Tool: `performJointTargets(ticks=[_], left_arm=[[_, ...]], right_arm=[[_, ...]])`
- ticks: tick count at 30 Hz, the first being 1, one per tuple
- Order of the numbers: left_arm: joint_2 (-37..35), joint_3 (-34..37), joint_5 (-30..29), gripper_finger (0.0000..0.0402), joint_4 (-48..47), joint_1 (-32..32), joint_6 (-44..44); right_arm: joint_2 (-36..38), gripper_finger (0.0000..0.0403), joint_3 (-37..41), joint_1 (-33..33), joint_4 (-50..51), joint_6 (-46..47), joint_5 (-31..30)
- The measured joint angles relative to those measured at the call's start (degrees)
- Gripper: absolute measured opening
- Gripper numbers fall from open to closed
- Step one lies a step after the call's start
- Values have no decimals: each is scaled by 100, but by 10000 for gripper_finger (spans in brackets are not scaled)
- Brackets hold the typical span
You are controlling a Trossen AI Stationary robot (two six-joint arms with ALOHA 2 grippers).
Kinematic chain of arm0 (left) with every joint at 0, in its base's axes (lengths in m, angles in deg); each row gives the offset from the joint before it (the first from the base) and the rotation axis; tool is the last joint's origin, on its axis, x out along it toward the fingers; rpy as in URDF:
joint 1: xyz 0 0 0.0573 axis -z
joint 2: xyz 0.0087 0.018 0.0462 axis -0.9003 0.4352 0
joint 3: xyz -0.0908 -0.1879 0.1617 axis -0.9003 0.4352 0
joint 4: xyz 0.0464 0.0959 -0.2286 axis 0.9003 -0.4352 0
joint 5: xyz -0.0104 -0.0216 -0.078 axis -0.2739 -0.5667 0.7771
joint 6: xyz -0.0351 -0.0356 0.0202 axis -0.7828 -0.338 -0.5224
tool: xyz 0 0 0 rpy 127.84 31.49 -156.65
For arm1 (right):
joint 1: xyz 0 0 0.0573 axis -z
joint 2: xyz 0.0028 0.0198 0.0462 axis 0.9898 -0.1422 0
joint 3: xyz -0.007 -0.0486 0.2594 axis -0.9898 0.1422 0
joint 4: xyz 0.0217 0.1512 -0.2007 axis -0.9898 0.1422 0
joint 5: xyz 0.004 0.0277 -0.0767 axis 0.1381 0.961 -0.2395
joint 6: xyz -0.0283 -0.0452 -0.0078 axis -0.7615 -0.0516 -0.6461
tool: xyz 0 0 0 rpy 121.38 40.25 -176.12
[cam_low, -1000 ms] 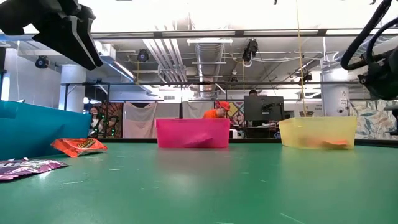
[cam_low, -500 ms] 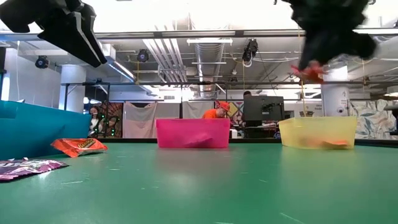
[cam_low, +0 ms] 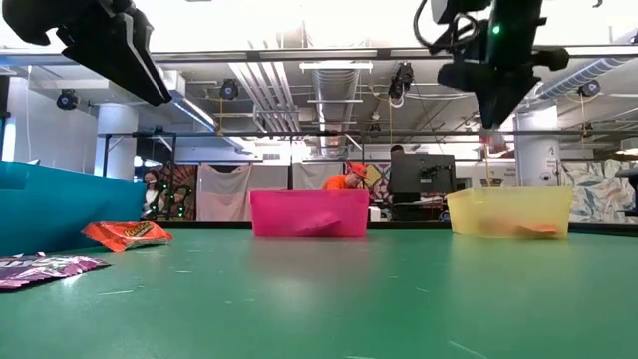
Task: Sort candy by brand, put in halloween buckets
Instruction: Put the orange chocolate into the yellow bin, then put the violet candy into the red bin
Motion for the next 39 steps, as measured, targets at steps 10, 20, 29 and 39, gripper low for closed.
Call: performJointTargets(ticks=[10,20,29,39], left_arm=[[0,0,42,168,91,0,0],[0,0,371,168,203,2,51],[0,0,466,168,1283,26,1238],[0,0,439,168,1871,7,1939]], right_arm=[[-6,186,80,230,-179,-469,191],[-61,208,134,-1125,-2811,-1490,2686],[-715,208,249,-2775,-2957,80,4065],[-1652,208,505,-3583,-2970,1210,4743]])
